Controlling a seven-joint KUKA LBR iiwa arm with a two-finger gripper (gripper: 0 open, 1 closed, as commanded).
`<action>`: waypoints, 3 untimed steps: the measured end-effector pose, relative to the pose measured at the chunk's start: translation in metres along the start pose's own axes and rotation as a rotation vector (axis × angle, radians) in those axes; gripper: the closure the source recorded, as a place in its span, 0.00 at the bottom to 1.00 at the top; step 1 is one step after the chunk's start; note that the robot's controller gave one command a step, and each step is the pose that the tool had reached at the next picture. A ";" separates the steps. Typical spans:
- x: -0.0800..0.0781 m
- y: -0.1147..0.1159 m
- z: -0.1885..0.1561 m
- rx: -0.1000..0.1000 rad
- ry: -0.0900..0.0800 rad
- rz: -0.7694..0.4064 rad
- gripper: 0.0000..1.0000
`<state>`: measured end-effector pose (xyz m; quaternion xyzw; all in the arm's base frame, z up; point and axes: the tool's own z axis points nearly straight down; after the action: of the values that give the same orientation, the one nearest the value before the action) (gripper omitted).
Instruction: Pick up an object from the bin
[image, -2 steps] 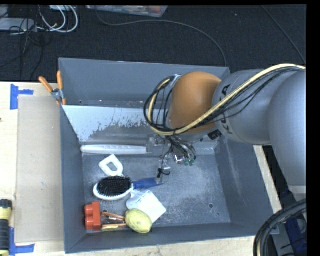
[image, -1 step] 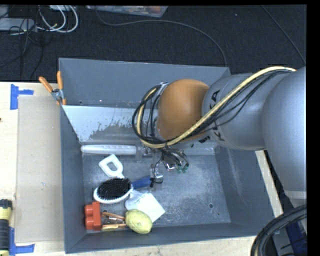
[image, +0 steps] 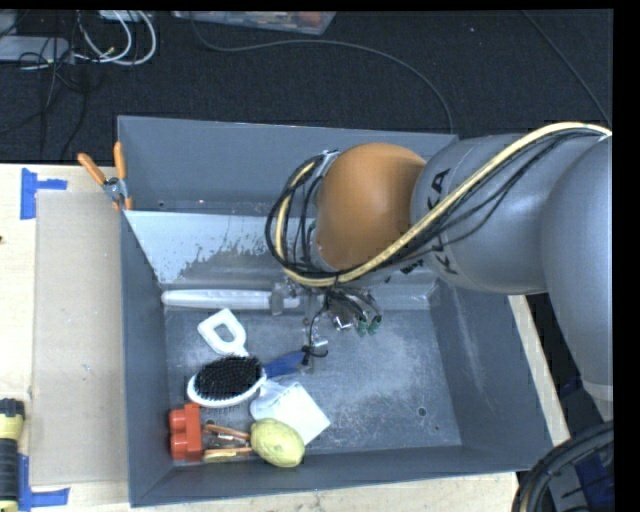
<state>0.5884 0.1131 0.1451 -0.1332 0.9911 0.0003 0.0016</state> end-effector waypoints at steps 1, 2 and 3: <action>0.002 0.000 0.068 -0.002 0.014 -0.059 0.00; 0.005 0.038 0.070 0.001 -0.010 -0.209 1.00; 0.005 0.038 0.070 0.000 -0.010 -0.208 1.00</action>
Offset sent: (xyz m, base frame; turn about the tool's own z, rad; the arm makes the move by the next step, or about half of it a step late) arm -0.0180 0.0340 -0.0751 -0.2108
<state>0.5742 0.1482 0.0746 -0.2355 0.9718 0.0006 0.0066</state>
